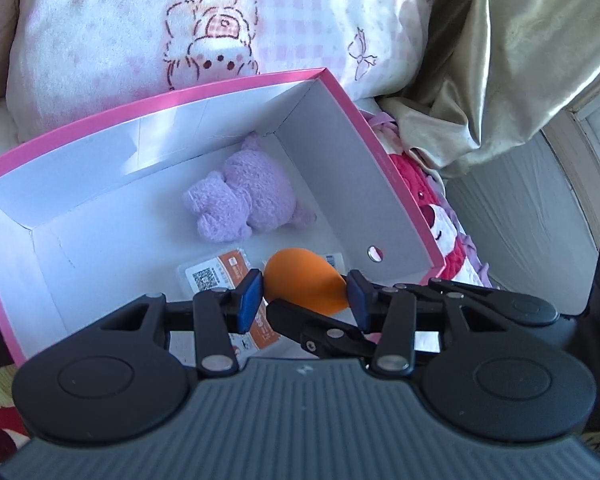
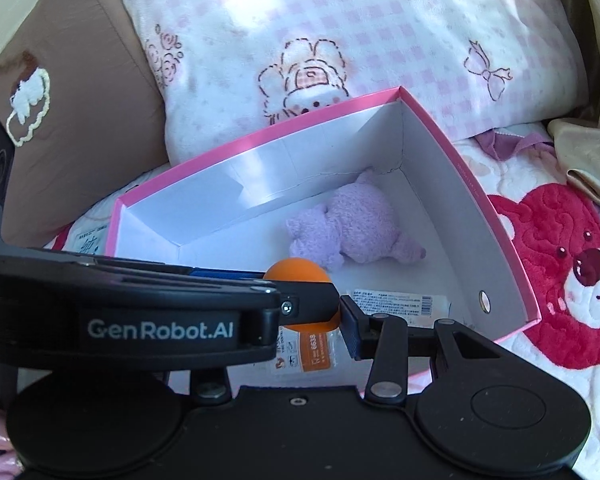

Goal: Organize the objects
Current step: 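Open the right tool to drop the sponge into the box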

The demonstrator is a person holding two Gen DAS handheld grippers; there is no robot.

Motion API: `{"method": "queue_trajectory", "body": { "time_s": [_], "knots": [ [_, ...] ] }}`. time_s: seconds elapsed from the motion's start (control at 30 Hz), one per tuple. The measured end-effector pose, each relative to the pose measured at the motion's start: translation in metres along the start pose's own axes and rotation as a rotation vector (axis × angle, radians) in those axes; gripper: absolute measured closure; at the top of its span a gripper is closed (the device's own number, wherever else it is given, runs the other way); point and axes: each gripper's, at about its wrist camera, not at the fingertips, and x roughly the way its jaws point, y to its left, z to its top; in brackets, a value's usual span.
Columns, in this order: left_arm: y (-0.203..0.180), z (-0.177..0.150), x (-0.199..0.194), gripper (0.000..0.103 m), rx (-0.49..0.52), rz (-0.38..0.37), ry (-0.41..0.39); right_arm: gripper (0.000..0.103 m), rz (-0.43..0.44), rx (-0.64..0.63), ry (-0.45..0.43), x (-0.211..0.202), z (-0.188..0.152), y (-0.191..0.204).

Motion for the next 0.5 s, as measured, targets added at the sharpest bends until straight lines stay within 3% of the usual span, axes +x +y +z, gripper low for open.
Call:
{"method": "queue_trajectory", "body": {
  "time_s": [0.5],
  "knots": [
    [0.021, 0.013, 0.018, 0.056, -0.066, -0.011, -0.012, 0.056, -0.022, -0.009, 0.0, 0.029, 0.015, -0.005]
  ]
}}
